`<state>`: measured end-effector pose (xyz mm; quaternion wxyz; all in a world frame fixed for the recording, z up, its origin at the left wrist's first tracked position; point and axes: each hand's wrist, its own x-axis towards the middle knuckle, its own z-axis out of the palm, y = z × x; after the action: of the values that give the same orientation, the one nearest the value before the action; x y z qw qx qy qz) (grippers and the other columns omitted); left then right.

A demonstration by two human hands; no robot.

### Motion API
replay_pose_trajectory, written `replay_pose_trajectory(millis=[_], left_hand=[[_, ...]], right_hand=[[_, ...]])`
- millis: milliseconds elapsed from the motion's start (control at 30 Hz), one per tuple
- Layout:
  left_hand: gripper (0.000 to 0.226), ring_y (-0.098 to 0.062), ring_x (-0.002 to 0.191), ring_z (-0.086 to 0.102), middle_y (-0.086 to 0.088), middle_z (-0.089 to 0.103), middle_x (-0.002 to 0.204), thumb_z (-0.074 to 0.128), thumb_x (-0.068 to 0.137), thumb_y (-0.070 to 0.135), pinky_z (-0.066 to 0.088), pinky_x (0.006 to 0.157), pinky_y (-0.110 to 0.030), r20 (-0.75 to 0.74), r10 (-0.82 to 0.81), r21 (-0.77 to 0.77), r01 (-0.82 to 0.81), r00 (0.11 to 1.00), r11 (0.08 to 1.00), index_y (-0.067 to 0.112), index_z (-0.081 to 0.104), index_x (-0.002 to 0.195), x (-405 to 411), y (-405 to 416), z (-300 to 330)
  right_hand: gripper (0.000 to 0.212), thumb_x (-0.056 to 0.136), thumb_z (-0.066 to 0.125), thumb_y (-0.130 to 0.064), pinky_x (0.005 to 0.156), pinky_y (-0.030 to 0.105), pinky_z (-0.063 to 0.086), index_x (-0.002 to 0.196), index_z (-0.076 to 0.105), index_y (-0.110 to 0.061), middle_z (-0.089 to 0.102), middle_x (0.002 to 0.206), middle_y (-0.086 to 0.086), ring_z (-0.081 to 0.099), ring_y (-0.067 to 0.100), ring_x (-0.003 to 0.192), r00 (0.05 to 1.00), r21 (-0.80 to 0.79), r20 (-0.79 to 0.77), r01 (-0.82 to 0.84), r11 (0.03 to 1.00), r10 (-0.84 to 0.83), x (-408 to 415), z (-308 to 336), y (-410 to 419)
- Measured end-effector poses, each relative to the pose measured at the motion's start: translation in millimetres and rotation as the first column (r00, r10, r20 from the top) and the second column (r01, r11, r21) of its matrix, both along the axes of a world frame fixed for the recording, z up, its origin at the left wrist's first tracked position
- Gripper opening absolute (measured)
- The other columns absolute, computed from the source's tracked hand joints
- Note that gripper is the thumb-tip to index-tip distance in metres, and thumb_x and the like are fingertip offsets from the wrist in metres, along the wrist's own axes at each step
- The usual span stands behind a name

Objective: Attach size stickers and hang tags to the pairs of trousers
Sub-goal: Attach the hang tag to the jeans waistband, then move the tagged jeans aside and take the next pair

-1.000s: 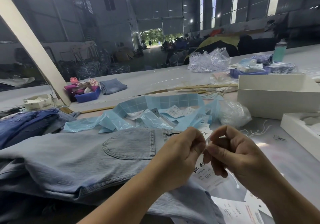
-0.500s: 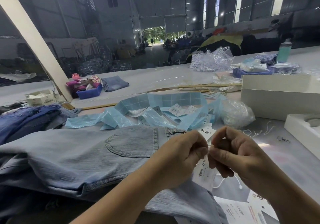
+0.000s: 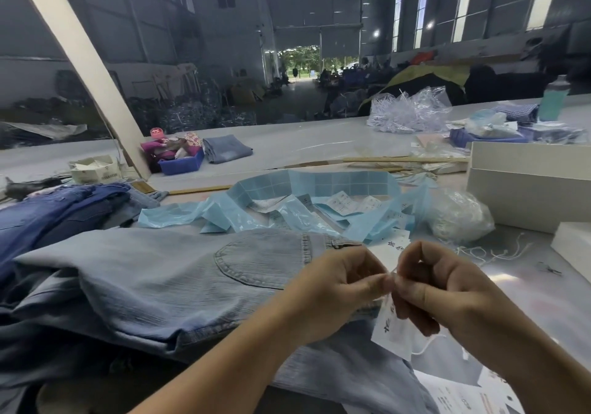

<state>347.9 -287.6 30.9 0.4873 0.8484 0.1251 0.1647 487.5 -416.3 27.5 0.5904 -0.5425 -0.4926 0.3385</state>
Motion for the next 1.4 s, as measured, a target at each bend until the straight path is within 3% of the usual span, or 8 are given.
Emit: replay_pose_trajectory(millis=[67, 167, 300, 567, 733, 1067, 1300, 1400], left_hand=[[0.019, 0.006, 0.079, 0.055, 0.024, 0.060, 0.083, 0.051, 0.093, 0.054, 0.047, 0.067, -0.014, -0.096, 0.087, 0.301, -0.054, 0.992, 0.952, 0.037, 0.058, 0.089, -10, 4, 5], [0.040, -0.001, 0.103, 0.048, 0.019, 0.057, 0.112, 0.038, 0.090, 0.066, 0.044, 0.090, -0.026, -0.116, 0.325, 0.633, -0.182, 0.939, 0.753, 0.037, 0.057, 0.109, -43, 39, 17], [0.060, -0.019, 0.134, 0.034, 0.003, 0.040, 0.148, 0.028, 0.095, 0.065, 0.028, 0.110, -0.039, -0.280, 0.735, 0.803, -0.269, 0.618, 0.532, 0.028, 0.040, 0.141, -101, 91, 6], [0.066, -0.029, 0.129, 0.040, -0.011, 0.046, 0.139, 0.030, 0.093, 0.065, 0.029, 0.107, -0.043, -0.335, 0.773, 0.816, -0.245, 0.539, 0.524, 0.019, 0.042, 0.137, -125, 95, -15], [0.057, -0.030, 0.120, 0.050, -0.010, 0.056, 0.131, 0.038, 0.091, 0.062, 0.037, 0.098, -0.042, -0.317, 0.867, 0.807, -0.372, 0.385, 0.460, 0.019, 0.058, 0.123, -172, 167, 29], [0.071, -0.031, 0.135, 0.039, -0.009, 0.039, 0.148, 0.049, 0.090, 0.059, 0.039, 0.105, -0.042, -0.380, 0.911, 0.756, -0.621, -0.158, 0.208, 0.015, 0.035, 0.144, -371, 373, -11], [0.101, -0.034, 0.142, 0.028, -0.009, 0.015, 0.161, 0.055, 0.083, 0.070, 0.036, 0.109, -0.041, -0.378, 0.901, 0.803, -0.560, -0.212, 0.205, 0.010, 0.014, 0.153, -428, 463, -86], [0.082, -0.028, 0.127, 0.045, -0.003, 0.039, 0.149, 0.055, 0.083, 0.071, 0.044, 0.099, -0.036, -0.249, 0.952, 0.873, -0.466, -0.180, 0.141, 0.019, 0.037, 0.142, -444, 480, -94]], right_hand=[[0.027, 0.087, 0.063, 0.004, 0.041, 0.022, 0.038, 0.074, 0.063, -0.019, 0.060, 0.055, 0.013, 0.047, 0.019, 0.044, 0.990, -0.022, 0.093, 0.106, 0.994, -0.103, -3, 0, 7], [0.029, 0.084, 0.067, -0.001, 0.046, 0.021, 0.044, 0.074, 0.068, -0.027, 0.065, 0.058, 0.004, 0.054, 0.011, 0.047, 0.888, -0.013, 0.392, 0.267, 0.964, -0.240, -9, 2, 17], [0.028, 0.073, 0.075, -0.005, 0.048, 0.019, 0.042, 0.060, 0.064, -0.028, 0.063, 0.064, -0.011, 0.057, 0.009, 0.062, 0.645, 0.202, 0.632, 0.398, 0.895, -0.429, -30, 14, 37], [0.005, 0.089, 0.056, -0.047, 0.075, 0.001, 0.031, 0.088, 0.055, -0.042, 0.048, 0.080, -0.029, 0.043, -0.018, 0.075, 0.426, -0.083, 0.897, -0.096, 0.992, 0.117, -119, 23, 125], [0.034, 0.098, 0.045, -0.048, 0.074, -0.003, 0.019, 0.126, 0.056, -0.034, 0.052, 0.129, -0.019, 0.038, -0.008, 0.106, 0.230, -0.263, 0.925, -0.191, 0.946, 0.304, -148, 38, 197], [0.035, 0.094, 0.044, -0.053, 0.095, 0.021, 0.032, 0.117, 0.055, -0.028, 0.048, 0.122, -0.011, 0.041, 0.006, 0.117, 0.264, -0.138, 0.931, -0.382, 0.914, 0.251, -242, 45, 348], [0.066, 0.087, 0.023, -0.074, 0.107, 0.024, 0.018, 0.135, 0.040, -0.031, 0.032, 0.145, -0.011, 0.028, 0.007, 0.133, 0.091, -0.198, 0.958, -0.482, 0.854, 0.273, -308, -2, 444], [0.080, 0.077, 0.011, -0.081, 0.106, 0.024, 0.019, 0.133, 0.040, -0.031, 0.034, 0.142, -0.014, 0.030, 0.004, 0.131, 0.067, -0.291, 0.931, -0.461, 0.838, 0.360, -316, -23, 457]])
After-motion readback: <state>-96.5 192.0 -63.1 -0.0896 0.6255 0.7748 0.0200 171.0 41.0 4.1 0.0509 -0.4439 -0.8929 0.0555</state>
